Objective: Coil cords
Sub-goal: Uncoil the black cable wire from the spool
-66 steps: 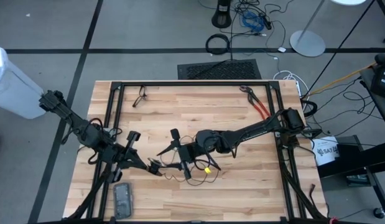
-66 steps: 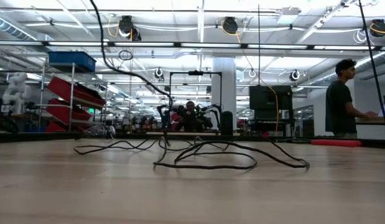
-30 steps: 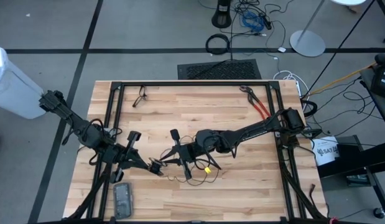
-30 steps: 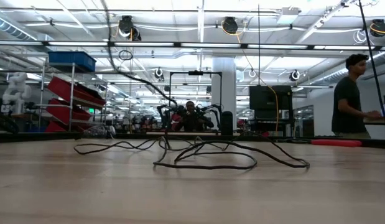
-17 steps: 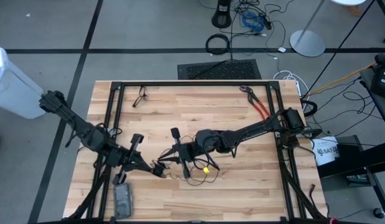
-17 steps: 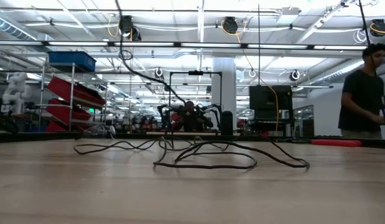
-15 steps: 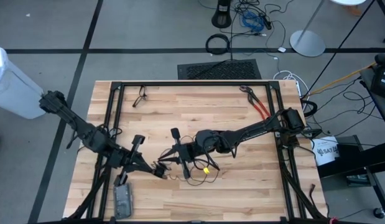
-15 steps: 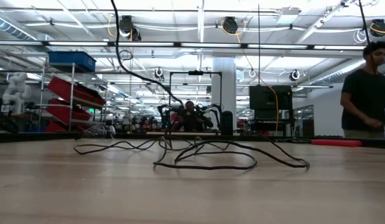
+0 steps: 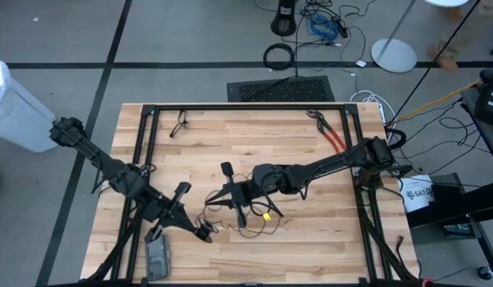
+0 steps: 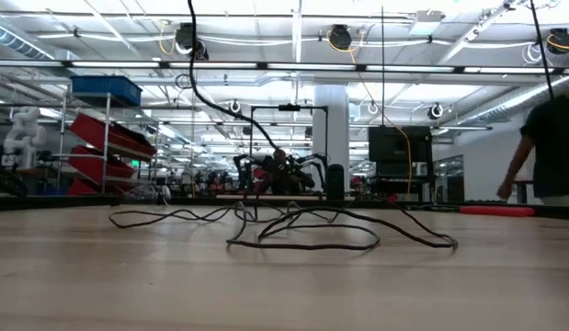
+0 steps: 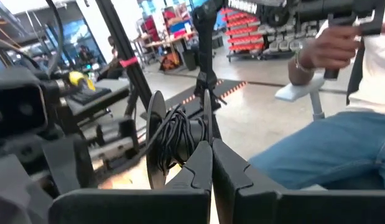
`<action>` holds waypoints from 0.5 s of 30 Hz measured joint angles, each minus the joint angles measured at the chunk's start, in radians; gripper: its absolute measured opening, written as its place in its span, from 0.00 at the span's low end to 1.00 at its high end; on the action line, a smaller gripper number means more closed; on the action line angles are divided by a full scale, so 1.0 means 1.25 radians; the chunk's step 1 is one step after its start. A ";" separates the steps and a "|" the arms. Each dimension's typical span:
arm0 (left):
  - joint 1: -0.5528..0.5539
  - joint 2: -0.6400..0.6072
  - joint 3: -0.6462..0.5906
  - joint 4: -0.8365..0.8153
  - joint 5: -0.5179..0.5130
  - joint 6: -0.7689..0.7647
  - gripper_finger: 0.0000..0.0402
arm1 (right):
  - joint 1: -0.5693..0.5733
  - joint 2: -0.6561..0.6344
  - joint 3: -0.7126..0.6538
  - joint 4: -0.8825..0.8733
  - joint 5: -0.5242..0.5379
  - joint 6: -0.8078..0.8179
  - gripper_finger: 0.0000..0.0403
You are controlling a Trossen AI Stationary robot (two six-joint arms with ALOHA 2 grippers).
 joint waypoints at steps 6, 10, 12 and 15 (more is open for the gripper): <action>0.009 0.000 0.000 -0.035 0.000 -0.036 0.00 | 0.002 -0.025 0.000 -0.029 0.000 0.000 0.00; 0.009 0.000 0.000 -0.055 0.001 -0.042 0.00 | 0.004 -0.035 0.000 -0.049 0.005 -0.006 0.00; 0.009 0.000 0.000 -0.056 0.001 -0.042 0.00 | 0.004 -0.039 0.000 -0.051 0.005 -0.006 0.00; 0.009 -0.001 0.000 -0.063 -0.002 -0.043 0.00 | 0.004 -0.045 0.000 -0.057 0.006 -0.006 0.00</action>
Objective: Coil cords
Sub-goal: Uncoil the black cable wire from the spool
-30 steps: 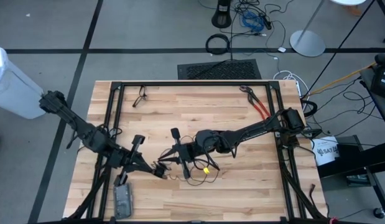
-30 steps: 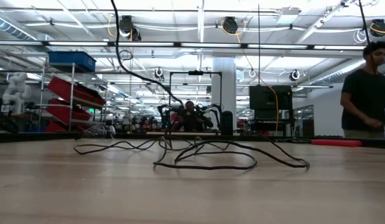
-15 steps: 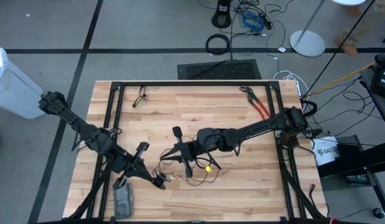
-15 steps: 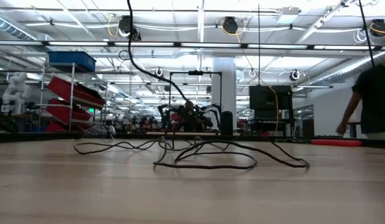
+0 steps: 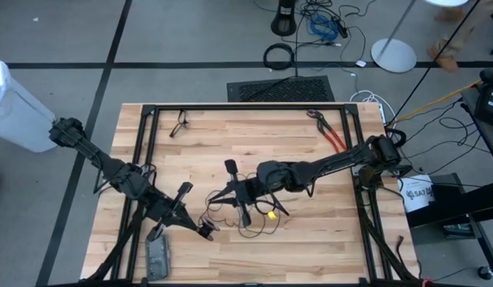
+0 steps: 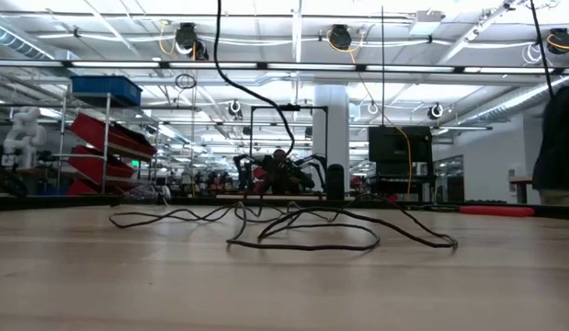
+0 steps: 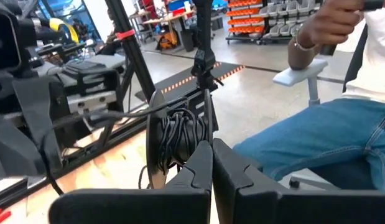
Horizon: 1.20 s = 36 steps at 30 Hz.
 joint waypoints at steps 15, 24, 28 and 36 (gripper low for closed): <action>-0.002 -0.093 0.000 -0.073 -0.103 -0.021 0.00 | 0.067 -0.098 0.000 -0.185 0.185 -0.079 0.00; -0.002 -0.131 0.000 -0.087 -0.166 0.003 0.00 | 0.111 -0.133 0.000 -0.254 0.184 -0.078 0.00; -0.002 -0.136 0.000 -0.076 -0.176 0.007 0.00 | 0.115 -0.133 0.000 -0.298 0.182 -0.079 0.00; -0.002 -0.136 0.000 -0.017 -0.177 0.008 0.00 | 0.107 -0.133 0.000 -0.386 0.180 -0.076 0.00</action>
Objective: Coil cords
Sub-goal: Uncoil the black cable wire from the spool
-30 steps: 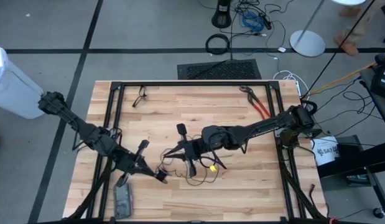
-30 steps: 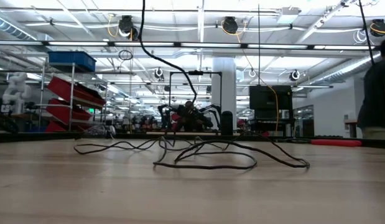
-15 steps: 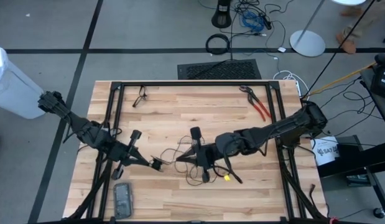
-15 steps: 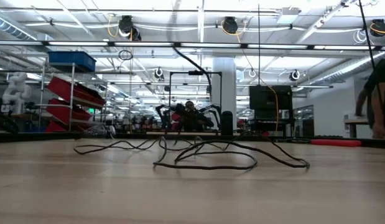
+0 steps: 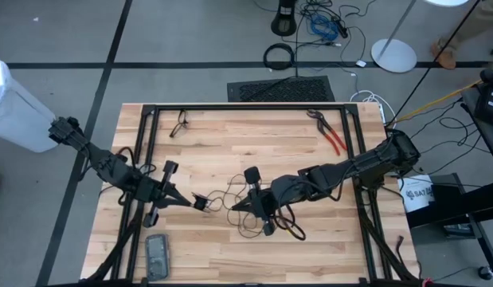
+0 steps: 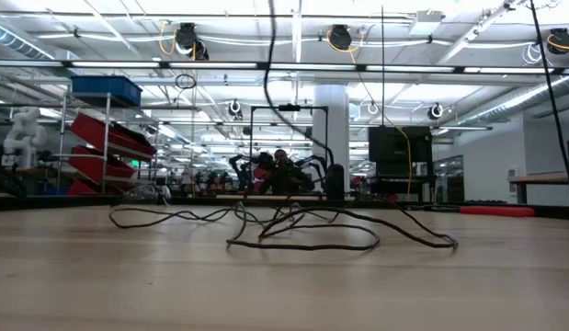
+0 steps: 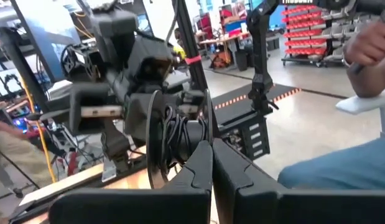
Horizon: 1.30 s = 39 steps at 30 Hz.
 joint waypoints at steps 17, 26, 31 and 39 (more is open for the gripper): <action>0.000 0.018 0.000 0.162 0.096 0.014 0.00 | -0.033 0.001 0.000 -0.114 0.000 0.047 0.00; 0.000 0.121 0.000 0.235 0.212 0.034 0.00 | -0.056 0.001 0.000 -0.041 0.008 0.058 0.00; 0.001 0.177 0.000 0.246 0.223 0.059 0.00 | -0.051 0.001 0.000 0.041 0.011 0.025 0.00; 0.006 0.218 0.000 0.247 0.247 0.033 0.00 | -0.037 0.001 0.000 0.134 0.106 -0.025 0.00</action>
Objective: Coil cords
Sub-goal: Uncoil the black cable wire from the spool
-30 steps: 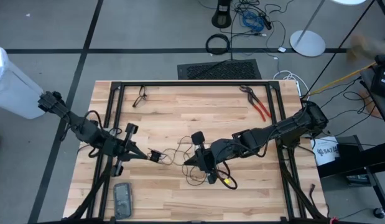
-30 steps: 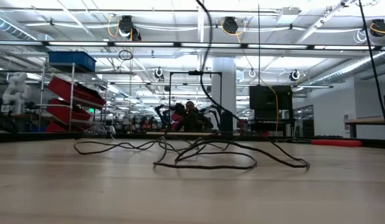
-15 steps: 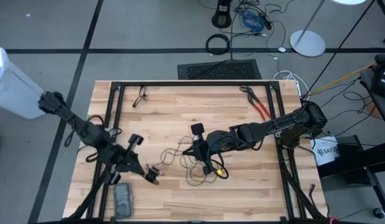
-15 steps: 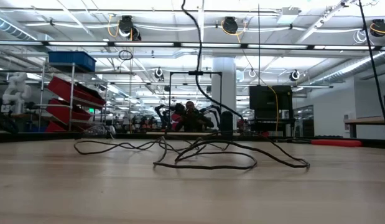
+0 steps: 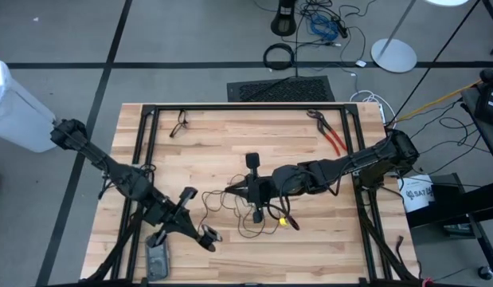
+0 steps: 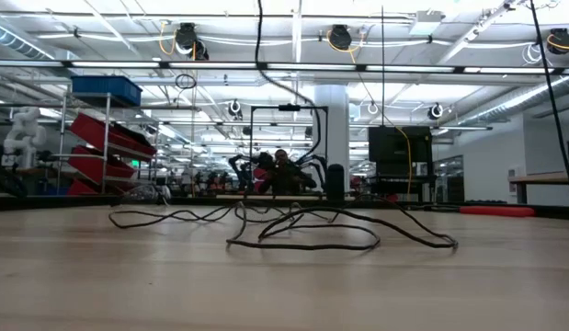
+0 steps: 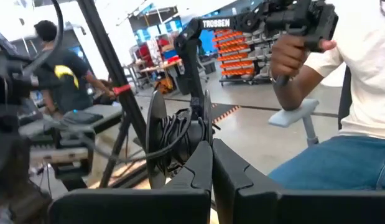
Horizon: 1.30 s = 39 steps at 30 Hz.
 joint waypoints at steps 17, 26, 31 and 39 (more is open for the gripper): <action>0.032 0.004 0.000 -0.131 -0.107 -0.100 0.00 | 0.067 0.001 0.073 0.007 0.003 -0.117 0.00; 0.030 -0.073 0.000 -0.197 -0.156 -0.103 0.00 | 0.145 0.001 0.119 -0.069 0.011 -0.122 0.00; 0.029 -0.147 0.000 -0.228 -0.157 -0.095 0.00 | 0.188 0.000 0.129 -0.083 0.093 -0.131 0.00; 0.029 -0.248 0.000 -0.238 -0.157 -0.075 0.00 | 0.214 0.000 0.130 -0.140 0.112 -0.112 0.00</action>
